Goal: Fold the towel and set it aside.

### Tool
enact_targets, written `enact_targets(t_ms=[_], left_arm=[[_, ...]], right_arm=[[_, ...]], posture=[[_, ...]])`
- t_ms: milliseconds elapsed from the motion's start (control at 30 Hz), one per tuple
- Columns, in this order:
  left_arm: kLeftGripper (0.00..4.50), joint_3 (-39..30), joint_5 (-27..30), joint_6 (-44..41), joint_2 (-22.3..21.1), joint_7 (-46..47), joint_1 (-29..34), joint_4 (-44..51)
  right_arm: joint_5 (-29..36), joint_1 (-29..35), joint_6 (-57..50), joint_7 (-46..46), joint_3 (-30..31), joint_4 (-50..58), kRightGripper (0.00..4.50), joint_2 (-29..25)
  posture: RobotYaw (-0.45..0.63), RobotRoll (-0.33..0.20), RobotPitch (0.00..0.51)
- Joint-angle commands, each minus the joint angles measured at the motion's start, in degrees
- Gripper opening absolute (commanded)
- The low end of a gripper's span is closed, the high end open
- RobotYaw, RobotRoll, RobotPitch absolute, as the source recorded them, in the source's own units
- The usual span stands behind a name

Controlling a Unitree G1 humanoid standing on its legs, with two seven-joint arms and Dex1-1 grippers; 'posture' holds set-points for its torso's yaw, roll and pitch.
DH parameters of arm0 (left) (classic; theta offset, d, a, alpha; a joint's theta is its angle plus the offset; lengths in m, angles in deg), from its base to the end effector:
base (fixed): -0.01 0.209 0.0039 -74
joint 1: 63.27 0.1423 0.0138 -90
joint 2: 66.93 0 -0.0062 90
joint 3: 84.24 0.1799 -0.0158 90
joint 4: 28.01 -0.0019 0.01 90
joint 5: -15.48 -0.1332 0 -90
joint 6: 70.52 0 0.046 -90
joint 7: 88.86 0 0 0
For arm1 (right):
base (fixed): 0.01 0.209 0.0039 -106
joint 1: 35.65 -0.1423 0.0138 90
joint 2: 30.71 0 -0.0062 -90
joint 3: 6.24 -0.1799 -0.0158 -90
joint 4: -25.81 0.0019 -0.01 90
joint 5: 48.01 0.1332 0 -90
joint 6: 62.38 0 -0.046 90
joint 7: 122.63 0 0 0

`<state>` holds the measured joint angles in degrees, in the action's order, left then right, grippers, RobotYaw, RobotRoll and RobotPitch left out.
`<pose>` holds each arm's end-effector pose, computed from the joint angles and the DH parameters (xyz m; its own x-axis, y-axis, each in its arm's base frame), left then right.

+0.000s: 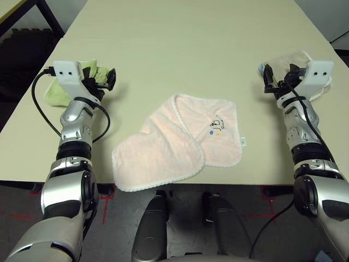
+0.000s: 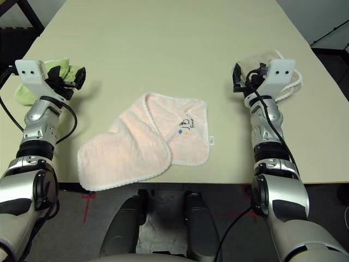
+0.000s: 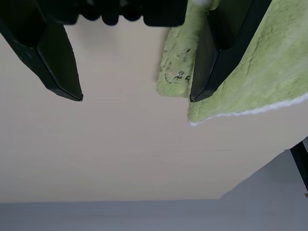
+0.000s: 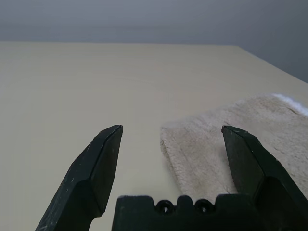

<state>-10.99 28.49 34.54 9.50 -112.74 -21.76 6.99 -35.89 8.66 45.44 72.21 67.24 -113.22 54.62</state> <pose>0.3172 0.2868 0.1593 0.9644 -0.0488 0.2599 0.0294 0.9965 0.0783 0.3220 -0.2446 0.1418 0.9463 -0.0141 0.3229 0.0120 0.9999 0.0085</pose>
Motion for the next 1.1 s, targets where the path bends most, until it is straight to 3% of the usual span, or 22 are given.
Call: enact_targets(t_ms=[33, 267, 500, 700, 1100], left_arm=[[4.50, -0.3, -0.2, 0.8, -1.6, -1.8, 0.1, -1.6], [4.50, 0.6, 0.1, 0.6, -3.2, -9.4, -1.3, -3.2], [4.50, 2.9, 4.2, -7.4, -3.2, -33.6, -4.5, -0.6], [4.50, 12.9, -1.8, -9.0, -8.8, -56.3, -5.8, -1.9], [4.50, 13.8, -1.2, -8.0, -9.7, -62.8, -4.8, -0.4]], right_arm=[[-0.4, 1.0, -0.7, -0.9, 0.6, 1.1, 4.46, 1.2], [-0.3, -0.7, -1.0, 0.7, 0.8, -0.6, 4.46, 1.3], [0.0, -1.0, -1.4, 5.3, 0.6, -0.6, 4.46, -2.0], [-0.2, -0.7, -3.1, 9.1, 1.6, 1.7, 4.46, -3.3], [1.5, -3.1, -13.7, 24.7, 6.1, 6.8, 4.46, -5.9]], posture=[[0.03, 0.000, 0.198], [0.06, 0.000, 0.192], [0.02, 0.000, 0.218], [-0.02, 0.000, 0.204], [-0.02, 0.000, 0.189]])
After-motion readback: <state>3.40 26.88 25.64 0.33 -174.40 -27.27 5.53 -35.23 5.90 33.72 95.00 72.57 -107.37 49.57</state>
